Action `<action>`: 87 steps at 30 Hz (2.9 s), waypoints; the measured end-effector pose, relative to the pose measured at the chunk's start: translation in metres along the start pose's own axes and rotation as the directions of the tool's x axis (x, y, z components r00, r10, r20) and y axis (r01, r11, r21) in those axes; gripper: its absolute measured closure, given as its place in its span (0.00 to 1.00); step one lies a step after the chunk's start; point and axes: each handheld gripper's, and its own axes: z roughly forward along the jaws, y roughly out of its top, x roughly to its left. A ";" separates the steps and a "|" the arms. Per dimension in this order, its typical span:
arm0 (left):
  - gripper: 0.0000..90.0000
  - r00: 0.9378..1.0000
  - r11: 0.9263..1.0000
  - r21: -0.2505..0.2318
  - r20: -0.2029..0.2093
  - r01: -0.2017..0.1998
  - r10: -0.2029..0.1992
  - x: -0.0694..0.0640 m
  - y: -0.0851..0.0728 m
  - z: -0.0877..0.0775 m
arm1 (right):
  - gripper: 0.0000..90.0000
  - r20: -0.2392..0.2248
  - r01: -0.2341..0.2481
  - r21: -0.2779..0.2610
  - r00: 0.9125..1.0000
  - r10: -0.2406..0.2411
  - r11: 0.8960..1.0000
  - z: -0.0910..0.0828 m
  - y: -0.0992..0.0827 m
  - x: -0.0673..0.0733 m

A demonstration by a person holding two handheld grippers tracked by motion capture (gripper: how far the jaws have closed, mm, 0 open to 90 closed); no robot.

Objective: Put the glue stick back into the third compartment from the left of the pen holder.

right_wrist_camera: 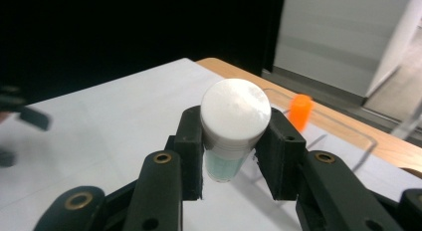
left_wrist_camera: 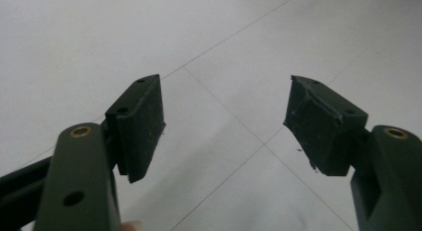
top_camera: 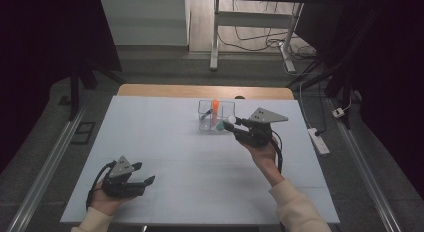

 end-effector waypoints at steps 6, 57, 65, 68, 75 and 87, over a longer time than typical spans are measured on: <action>0.34 1.000 1.000 -0.003 -0.001 0.010 -0.010 0.003 -0.002 -0.001 | 0.71 0.056 -0.028 0.024 0.998 0.027 0.999 0.014 0.007 -0.022; 0.34 1.000 1.000 0.021 -0.015 0.013 -0.013 0.007 -0.004 0.003 | 0.55 0.046 -0.127 0.142 0.992 0.121 0.982 0.005 -0.028 -0.055; 0.34 1.000 1.000 0.022 -0.015 0.013 -0.013 0.006 -0.004 0.004 | 0.53 0.034 -0.133 0.173 0.991 0.129 0.976 -0.020 -0.055 -0.048; 0.34 1.000 1.000 0.022 -0.014 0.009 -0.009 0.006 -0.004 0.004 | 0.53 0.029 -0.130 0.195 0.992 0.127 0.972 -0.028 -0.066 -0.045; 0.33 1.000 1.000 0.028 -0.013 0.011 -0.010 0.006 -0.004 0.005 | 0.50 0.020 -0.126 0.221 0.992 0.124 0.967 -0.049 -0.083 -0.035; 0.33 1.000 0.999 0.036 -0.017 0.012 -0.011 0.006 -0.005 0.006 | 0.46 0.003 -0.078 0.225 0.997 0.079 0.971 -0.080 -0.102 -0.021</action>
